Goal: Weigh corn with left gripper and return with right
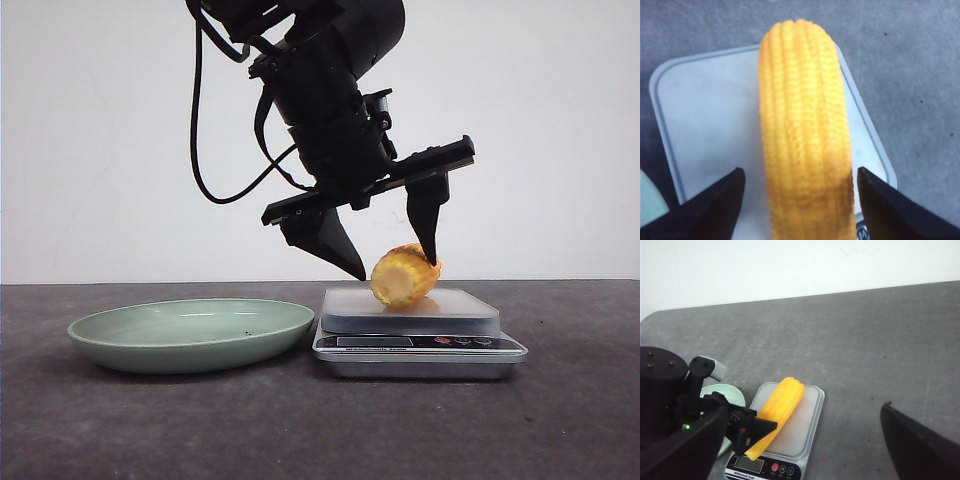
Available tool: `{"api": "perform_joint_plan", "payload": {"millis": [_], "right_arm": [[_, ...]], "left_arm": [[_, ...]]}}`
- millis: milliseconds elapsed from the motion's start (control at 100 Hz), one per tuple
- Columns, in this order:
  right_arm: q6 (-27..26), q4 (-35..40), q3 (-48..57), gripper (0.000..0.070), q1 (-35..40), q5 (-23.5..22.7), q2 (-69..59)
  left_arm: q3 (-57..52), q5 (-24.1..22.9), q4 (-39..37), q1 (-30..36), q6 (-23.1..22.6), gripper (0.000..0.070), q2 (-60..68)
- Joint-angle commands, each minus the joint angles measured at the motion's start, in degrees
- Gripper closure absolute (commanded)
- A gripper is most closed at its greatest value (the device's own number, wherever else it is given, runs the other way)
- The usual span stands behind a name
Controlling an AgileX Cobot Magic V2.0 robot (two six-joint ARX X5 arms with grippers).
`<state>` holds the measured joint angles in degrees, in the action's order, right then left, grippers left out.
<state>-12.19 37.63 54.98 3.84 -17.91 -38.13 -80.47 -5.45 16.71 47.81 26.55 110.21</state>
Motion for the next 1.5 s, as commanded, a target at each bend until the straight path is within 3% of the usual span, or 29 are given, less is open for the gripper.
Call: {"api": "perform_joint_plan", "payload": {"millis": [0, 300, 440, 580, 860, 1070, 1230, 1490], "right_arm": [[0.6, -0.1, 1.1, 0.0080, 0.2, -0.1, -0.2], [0.6, -0.2, 1.1, 0.0080, 0.2, -0.2, -0.2], [1.1, 1.0, 1.1, 0.0080, 0.7, -0.2, -0.2], [1.1, 1.2, 1.1, 0.0080, 0.7, -0.2, -0.2], [2.1, 0.7, 1.1, 0.0080, 1.6, -0.1, -0.8], [2.2, -1.3, 1.1, 0.0080, 4.9, 0.6, -4.5], [1.9, -3.4, 1.1, 0.0079, 9.3, 3.8, -8.5], [-0.7, -9.5, 1.1, 0.0079, 19.4, 9.1, -19.6]], "left_arm": [[-2.3, 0.4, 0.3, 0.9, -0.5, 0.0264, 0.5], [-3.5, -3.1, 2.3, 2.0, -8.7, 0.0265, -14.1], [-3.5, -6.4, 9.4, 2.8, -15.1, 0.0265, -26.4], [-3.5, -11.5, 16.9, 3.5, -16.9, 0.0265, -39.1], [-3.3, -25.0, 35.5, 3.5, -16.1, 0.0266, -59.6], [-1.7, -33.4, 47.4, 3.5, -11.6, 0.0267, -70.1], [1.3, -34.2, 52.8, 3.5, -7.4, 0.0267, -76.3], [5.7, -34.0, 54.8, 3.5, -3.5, 0.0269, -82.3]]}}
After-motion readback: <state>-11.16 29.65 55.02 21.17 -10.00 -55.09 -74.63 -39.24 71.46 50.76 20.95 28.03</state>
